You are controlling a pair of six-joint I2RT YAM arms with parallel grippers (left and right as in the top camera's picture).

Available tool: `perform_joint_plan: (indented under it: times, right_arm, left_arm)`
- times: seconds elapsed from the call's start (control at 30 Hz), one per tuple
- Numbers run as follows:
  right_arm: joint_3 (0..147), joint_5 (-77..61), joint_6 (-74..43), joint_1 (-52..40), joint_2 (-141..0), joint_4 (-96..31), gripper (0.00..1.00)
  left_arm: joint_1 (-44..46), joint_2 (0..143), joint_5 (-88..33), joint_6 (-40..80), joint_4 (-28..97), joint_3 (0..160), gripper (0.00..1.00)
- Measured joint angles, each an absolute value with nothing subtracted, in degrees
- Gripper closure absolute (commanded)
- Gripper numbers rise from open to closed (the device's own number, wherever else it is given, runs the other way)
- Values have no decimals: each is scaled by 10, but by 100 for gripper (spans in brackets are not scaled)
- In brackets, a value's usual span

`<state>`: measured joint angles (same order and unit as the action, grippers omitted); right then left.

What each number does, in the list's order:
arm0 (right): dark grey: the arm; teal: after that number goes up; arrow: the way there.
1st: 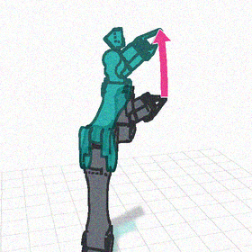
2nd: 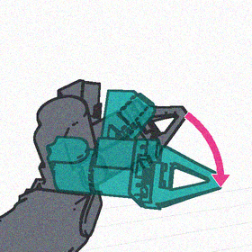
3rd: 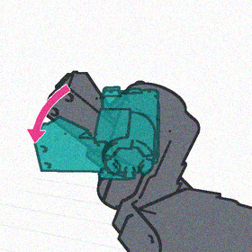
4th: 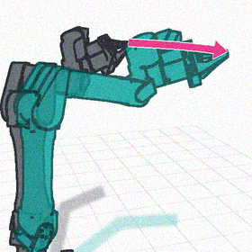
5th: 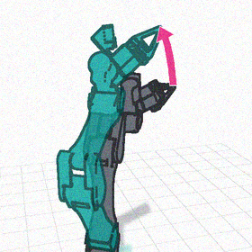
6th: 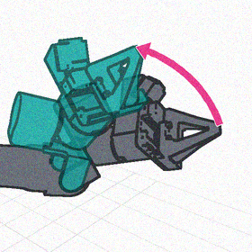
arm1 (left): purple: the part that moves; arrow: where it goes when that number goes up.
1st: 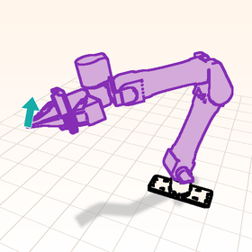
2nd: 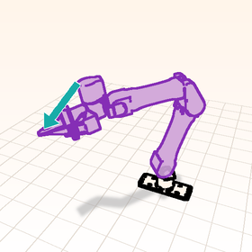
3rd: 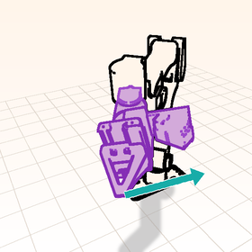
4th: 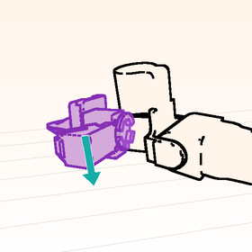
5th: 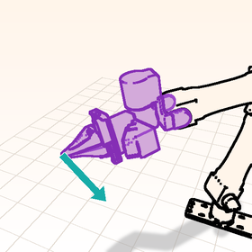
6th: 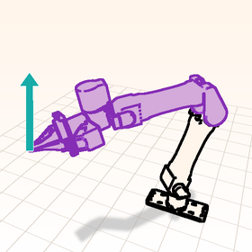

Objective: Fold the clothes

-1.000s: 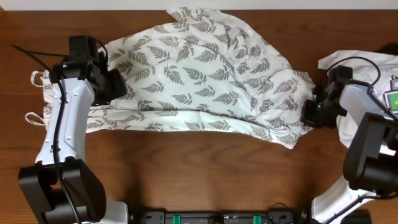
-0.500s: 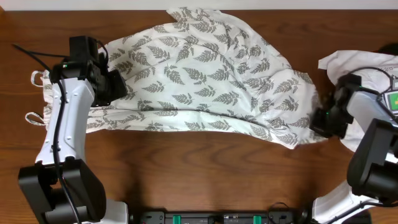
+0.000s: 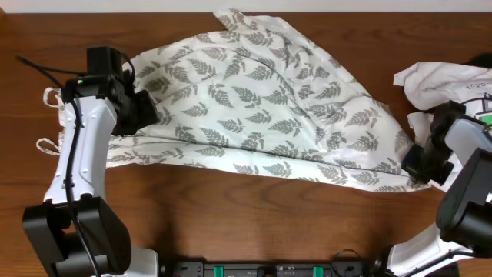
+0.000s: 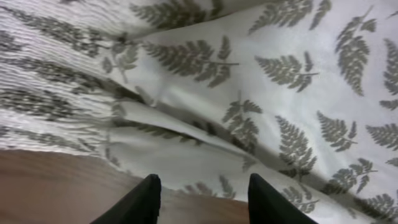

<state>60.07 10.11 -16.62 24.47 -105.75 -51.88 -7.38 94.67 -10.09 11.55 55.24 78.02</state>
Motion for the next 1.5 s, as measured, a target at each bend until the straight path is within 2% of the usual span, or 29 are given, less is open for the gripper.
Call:
perform_joint_plan:
  times: [0.33,0.6,1.1,1.5]
  right_arm:
    - [599,114,-170,247,-1058,-519,99]
    - [599,114,-171,247,-1058,-519,99]
    - [599,114,-171,247,-1058,-518,99]
    - [599,111,-170,247,-1058,-518,99]
  left_arm:
    - [-74,947,-97,116,637,777,46]
    - [-75,947,5,166,637,758,41]
    - [-188,947,53,225,434,620,41]
    - [-208,953,36,203,280,503,41]
